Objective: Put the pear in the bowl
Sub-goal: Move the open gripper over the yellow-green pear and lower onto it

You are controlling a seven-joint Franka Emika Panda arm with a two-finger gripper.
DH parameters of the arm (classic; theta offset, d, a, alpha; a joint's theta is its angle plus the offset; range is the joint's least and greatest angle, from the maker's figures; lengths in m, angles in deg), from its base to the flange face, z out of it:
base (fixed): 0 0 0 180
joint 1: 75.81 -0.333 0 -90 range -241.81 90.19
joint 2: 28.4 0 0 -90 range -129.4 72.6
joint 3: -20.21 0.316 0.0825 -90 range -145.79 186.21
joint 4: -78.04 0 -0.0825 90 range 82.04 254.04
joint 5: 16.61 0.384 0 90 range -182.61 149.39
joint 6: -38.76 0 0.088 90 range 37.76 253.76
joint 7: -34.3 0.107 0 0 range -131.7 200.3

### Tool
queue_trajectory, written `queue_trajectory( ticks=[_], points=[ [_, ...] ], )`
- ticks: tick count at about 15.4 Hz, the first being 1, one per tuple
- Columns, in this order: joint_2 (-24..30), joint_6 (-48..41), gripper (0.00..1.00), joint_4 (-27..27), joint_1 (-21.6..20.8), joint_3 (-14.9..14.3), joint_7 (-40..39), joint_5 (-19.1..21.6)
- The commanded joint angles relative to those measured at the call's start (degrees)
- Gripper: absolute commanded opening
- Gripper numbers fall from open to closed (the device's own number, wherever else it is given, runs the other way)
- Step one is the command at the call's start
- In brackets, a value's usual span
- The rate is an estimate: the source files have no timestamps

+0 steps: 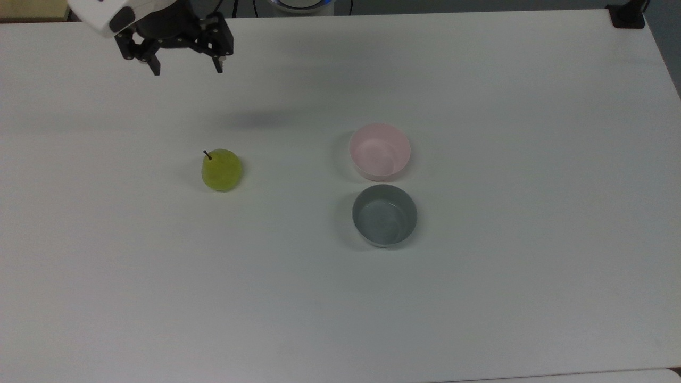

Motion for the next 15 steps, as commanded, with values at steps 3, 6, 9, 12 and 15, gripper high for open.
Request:
queue_trajectory(
  ticks=[3, 6, 9, 12, 15],
  points=[
    [-5.91, 5.08, 1.00, 1.04, 0.31, 0.04, -2.32, -0.56],
    [-6.53, 8.94, 1.00, 3.14, 0.39, 0.04, -2.58, -0.83],
    [-7.76, 12.64, 1.00, 5.78, -0.74, 0.22, -2.58, -1.09],
    [-9.17, 13.70, 1.00, 5.96, -1.36, 0.22, -2.50, -2.23],
    [-11.19, 14.75, 1.00, 6.40, -2.41, 0.22, -1.97, -3.46]
  ],
)
